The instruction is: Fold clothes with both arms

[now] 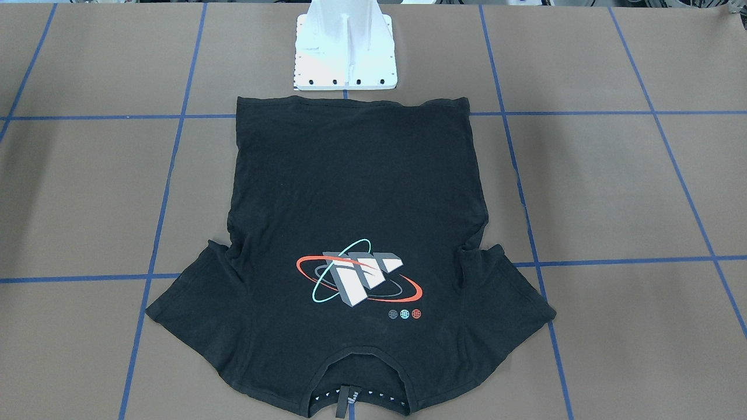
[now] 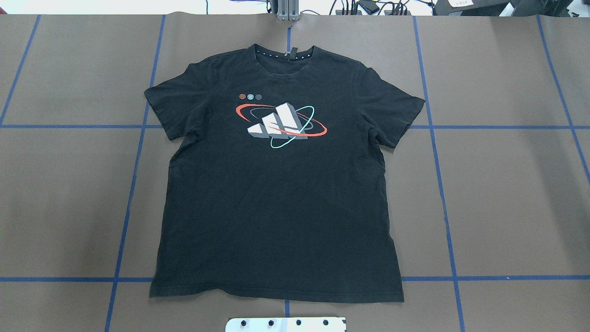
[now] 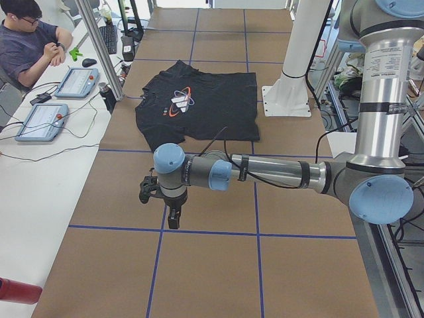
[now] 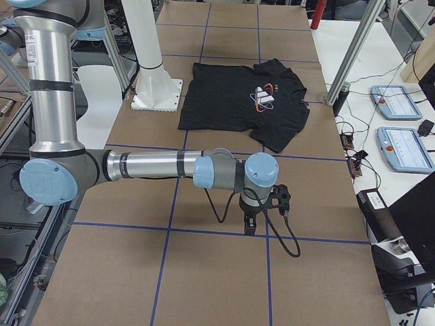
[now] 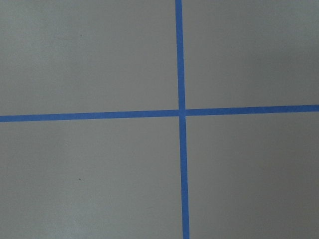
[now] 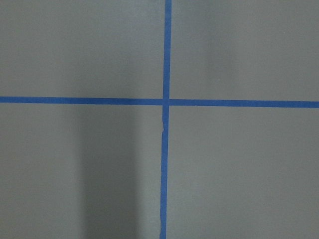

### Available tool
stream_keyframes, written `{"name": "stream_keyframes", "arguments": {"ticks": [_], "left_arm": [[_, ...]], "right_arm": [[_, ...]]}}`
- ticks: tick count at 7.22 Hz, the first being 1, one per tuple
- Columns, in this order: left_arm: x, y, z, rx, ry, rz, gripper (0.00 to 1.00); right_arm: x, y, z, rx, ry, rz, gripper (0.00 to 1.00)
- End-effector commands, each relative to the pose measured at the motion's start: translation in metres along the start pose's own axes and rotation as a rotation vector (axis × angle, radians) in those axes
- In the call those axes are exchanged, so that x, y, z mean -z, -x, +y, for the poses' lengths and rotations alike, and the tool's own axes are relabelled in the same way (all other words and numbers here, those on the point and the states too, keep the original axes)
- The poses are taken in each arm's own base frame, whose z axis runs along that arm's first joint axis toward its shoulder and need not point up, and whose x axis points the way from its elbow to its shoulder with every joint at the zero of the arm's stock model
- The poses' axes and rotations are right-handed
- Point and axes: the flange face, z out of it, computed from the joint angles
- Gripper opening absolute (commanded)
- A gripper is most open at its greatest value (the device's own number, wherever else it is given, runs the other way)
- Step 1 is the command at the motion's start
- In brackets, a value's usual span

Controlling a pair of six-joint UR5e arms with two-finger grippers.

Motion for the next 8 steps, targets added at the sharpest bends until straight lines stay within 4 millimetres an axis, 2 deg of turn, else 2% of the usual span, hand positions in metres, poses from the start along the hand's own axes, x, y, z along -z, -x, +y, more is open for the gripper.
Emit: {"name": "stream_keyframes", "arguments": {"ticks": [1, 4, 5, 7, 8], "left_arm": [[0.001, -0.001, 0.000, -0.001, -0.002, 0.002, 1.00], [0.001, -0.003, 0.000, -0.002, -0.002, 0.019, 1.00], [0.004, -0.009, -0.005, -0.008, -0.007, 0.035, 1.00], [0.039, -0.044, -0.050, -0.066, -0.078, 0.035, 1.00], [0.054, -0.060, -0.066, -0.098, -0.109, 0.047, 1.00]], "right_arm": [[0.004, 0.004, 0.000, 0.008, -0.009, -0.002, 1.00], [0.004, 0.004, 0.000, 0.004, -0.006, -0.002, 1.00], [0.008, 0.008, -0.007, 0.014, -0.016, 0.000, 1.00], [0.021, 0.026, -0.029, 0.032, -0.032, -0.004, 1.00], [0.018, 0.042, -0.040, 0.008, -0.033, -0.007, 1.00]]}}
